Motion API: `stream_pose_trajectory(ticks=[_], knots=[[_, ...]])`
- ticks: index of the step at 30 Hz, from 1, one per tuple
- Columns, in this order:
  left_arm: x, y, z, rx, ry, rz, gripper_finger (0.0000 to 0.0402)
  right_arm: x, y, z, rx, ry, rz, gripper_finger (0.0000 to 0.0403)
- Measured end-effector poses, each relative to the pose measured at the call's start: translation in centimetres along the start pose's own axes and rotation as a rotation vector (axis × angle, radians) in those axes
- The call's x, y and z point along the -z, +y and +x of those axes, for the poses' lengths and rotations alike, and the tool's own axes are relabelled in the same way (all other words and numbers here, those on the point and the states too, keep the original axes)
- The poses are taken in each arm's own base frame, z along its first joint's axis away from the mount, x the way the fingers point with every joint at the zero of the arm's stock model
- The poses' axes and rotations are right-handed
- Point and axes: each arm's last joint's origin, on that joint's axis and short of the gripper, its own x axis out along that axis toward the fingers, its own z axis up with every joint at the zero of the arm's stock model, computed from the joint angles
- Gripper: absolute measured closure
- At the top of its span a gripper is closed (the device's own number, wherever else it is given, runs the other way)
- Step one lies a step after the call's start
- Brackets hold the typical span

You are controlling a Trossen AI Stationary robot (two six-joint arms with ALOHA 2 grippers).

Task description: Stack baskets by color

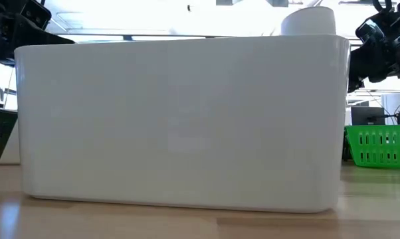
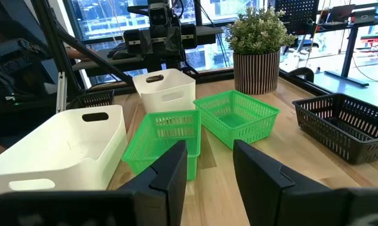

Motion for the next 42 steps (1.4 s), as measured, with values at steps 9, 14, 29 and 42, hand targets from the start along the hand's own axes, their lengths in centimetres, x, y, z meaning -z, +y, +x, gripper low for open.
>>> stream_pose_trajectory(ticks=[9, 14, 29, 42], knots=[[0.00, 0.00, 0.00, 0.000, 0.000, 0.000, 0.0245, 0.00, 0.00, 0.00, 0.000, 0.000, 0.000, 0.0284], [0.00, 0.00, 0.00, 0.000, 0.000, 0.000, 0.0245, -0.01, 0.00, 0.00, 0.000, 0.000, 0.000, 0.0284], [-0.01, 0.00, 0.00, 0.000, 0.000, 0.000, 0.0245, 0.00, 0.00, 0.00, 0.000, 0.000, 0.000, 0.0284], [-0.04, 0.01, 0.00, -0.004, -0.004, 0.017, 0.0245, 0.00, 0.00, 0.00, 0.000, 0.000, 0.000, 0.0284]])
